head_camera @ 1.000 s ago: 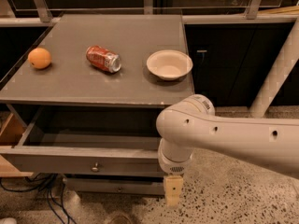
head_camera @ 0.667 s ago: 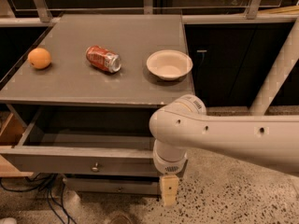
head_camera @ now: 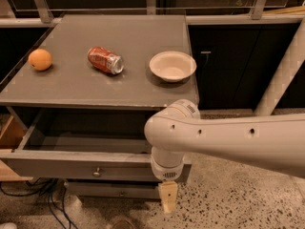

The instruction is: Open top drawer

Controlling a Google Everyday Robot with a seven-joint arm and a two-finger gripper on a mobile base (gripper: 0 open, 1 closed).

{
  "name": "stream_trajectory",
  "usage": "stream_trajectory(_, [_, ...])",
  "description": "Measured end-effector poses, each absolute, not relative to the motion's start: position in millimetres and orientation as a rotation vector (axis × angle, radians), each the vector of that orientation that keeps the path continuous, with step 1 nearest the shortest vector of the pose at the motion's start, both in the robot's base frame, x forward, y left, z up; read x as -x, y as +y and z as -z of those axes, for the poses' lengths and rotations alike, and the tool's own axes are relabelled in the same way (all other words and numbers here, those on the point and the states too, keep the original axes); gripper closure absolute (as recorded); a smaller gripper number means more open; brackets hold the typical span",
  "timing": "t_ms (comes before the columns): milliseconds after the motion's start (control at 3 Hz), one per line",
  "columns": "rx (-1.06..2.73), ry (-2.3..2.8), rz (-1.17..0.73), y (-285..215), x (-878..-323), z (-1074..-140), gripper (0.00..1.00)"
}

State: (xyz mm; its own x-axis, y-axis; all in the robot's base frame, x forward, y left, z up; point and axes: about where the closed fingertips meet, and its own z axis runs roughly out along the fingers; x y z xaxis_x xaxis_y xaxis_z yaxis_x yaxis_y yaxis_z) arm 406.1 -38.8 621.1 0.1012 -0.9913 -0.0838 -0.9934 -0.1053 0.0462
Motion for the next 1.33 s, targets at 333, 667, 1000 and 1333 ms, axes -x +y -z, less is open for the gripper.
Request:
stream_trajectory(333, [2.336,2.072,-0.182,-42.4,-396.2,-620.6,0.00])
stream_trajectory(667, [2.365,2.050,-0.231,-51.6,-369.9,-627.4,0.00])
stream_trajectory(1000, [2.416,1.967,-0.354,-71.8,-309.0,-646.3,0.00])
stream_trajectory(1333, [2.417,1.966,-0.353,-71.7,-309.1,-646.3,0.00])
